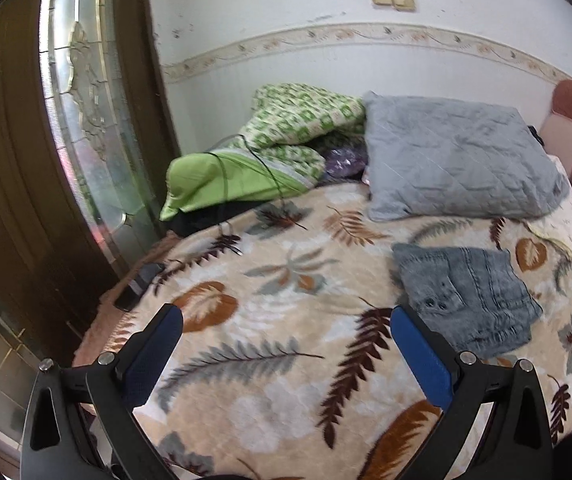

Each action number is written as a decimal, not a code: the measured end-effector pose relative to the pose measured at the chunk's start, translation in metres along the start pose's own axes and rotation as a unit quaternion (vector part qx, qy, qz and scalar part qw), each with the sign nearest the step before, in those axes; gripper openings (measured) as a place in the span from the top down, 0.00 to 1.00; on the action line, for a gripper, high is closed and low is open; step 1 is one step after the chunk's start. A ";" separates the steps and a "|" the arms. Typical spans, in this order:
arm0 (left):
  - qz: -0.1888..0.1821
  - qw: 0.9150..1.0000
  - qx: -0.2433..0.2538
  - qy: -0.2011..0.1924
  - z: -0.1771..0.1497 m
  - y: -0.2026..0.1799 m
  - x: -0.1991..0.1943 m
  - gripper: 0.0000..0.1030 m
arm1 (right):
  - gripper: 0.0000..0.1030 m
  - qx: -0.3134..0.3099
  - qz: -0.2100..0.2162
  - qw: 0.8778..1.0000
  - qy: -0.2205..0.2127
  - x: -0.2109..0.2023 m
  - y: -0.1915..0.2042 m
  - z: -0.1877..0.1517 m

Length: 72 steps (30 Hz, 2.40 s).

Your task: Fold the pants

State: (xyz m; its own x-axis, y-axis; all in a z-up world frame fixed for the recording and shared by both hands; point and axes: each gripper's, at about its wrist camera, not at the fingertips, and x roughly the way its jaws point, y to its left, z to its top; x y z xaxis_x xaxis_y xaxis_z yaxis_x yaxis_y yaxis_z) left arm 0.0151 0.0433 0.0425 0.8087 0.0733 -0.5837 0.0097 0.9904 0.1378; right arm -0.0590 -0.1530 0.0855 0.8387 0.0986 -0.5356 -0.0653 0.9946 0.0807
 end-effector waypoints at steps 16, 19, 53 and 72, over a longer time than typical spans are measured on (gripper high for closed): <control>0.031 0.997 -0.013 -0.068 0.038 0.037 -0.090 0.00 | 0.30 -0.030 0.008 0.998 -0.052 -0.071 0.031 0.026; 0.030 0.996 -0.007 -0.078 0.040 0.034 -0.101 0.00 | 0.30 -0.025 0.008 0.998 -0.051 -0.082 0.027 0.024; 0.010 0.994 0.015 -0.109 0.061 0.003 -0.121 0.00 | 0.29 -0.019 -0.018 0.998 -0.064 -0.096 0.001 0.035; -0.005 0.993 0.027 -0.119 0.071 -0.021 -0.106 0.00 | 0.29 -0.009 -0.025 0.998 -0.051 -0.063 -0.018 0.036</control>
State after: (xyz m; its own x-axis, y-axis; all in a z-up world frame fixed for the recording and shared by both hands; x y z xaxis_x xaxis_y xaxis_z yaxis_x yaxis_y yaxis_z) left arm -0.0295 0.0062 0.1580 0.9244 0.0284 -0.3803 0.0436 0.9828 0.1793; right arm -0.0911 -0.1780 0.1481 0.8921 0.0450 -0.4495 -0.0305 0.9988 0.0395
